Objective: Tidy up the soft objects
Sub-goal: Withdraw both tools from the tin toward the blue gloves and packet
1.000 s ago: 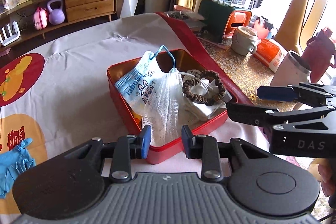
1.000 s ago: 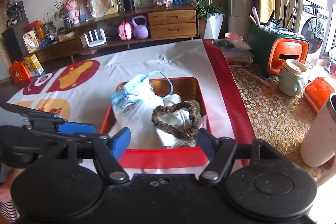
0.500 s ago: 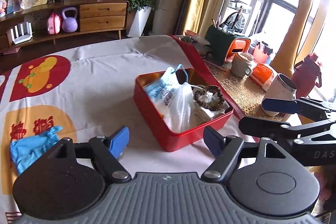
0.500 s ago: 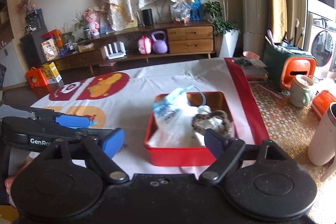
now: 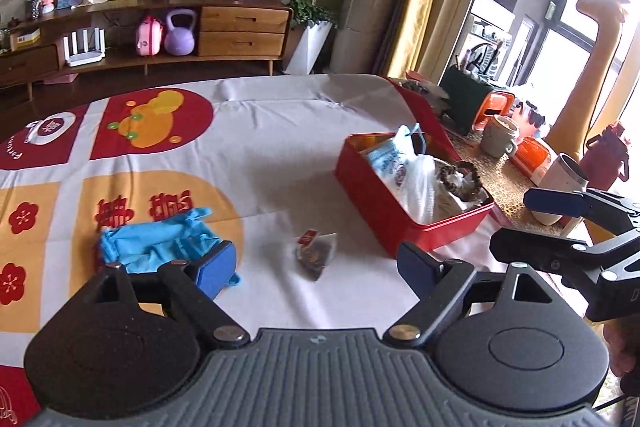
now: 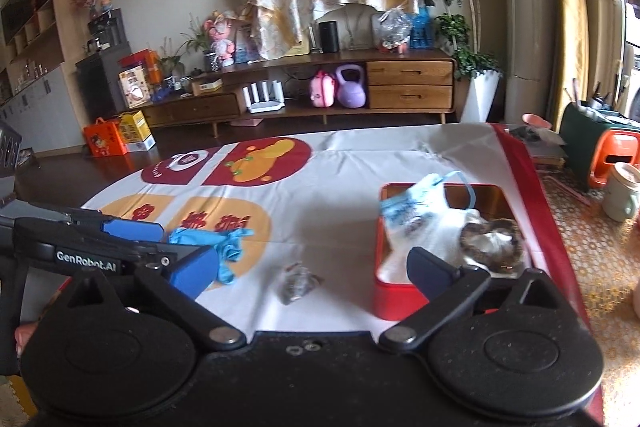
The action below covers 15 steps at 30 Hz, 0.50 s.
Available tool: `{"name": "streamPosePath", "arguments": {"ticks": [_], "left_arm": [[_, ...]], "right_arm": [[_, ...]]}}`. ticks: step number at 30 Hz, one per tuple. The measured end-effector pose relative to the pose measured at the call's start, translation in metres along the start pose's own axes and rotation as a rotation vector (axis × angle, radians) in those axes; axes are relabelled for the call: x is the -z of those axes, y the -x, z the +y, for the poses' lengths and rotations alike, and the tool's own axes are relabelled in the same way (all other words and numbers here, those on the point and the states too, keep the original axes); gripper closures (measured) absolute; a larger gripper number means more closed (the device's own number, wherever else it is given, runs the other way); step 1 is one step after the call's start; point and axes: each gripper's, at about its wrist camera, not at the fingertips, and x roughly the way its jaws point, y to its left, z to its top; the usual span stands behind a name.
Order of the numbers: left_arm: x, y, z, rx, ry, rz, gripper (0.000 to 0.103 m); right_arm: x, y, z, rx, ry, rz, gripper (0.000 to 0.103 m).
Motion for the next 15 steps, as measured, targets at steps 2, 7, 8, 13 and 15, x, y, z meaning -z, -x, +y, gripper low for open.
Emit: {"name": "streamPosePath", "arguments": {"ticks": [2, 7, 8, 13, 15], "left_arm": [[0.003, 0.004, 0.012, 0.000, 0.007, -0.006, 0.013], [0.012, 0.008, 0.041, -0.016, 0.033, -0.025, 0.001], [0.014, 0.008, 0.045, -0.026, 0.039, -0.031, 0.001], [0.019, 0.001, 0.069, -0.049, 0.059, -0.027, 0.001], [0.021, -0.005, 0.079, -0.053, 0.071, -0.017, 0.001]], "right_arm": [[0.002, -0.007, 0.008, -0.012, 0.006, 0.010, 0.001], [0.006, -0.026, 0.023, -0.034, 0.005, 0.036, 0.001], [0.007, -0.030, 0.026, -0.035, 0.004, 0.042, 0.001], [0.015, -0.051, 0.036, -0.042, 0.005, 0.075, 0.001], [0.019, -0.060, 0.040, -0.043, 0.018, 0.089, 0.001]]}}
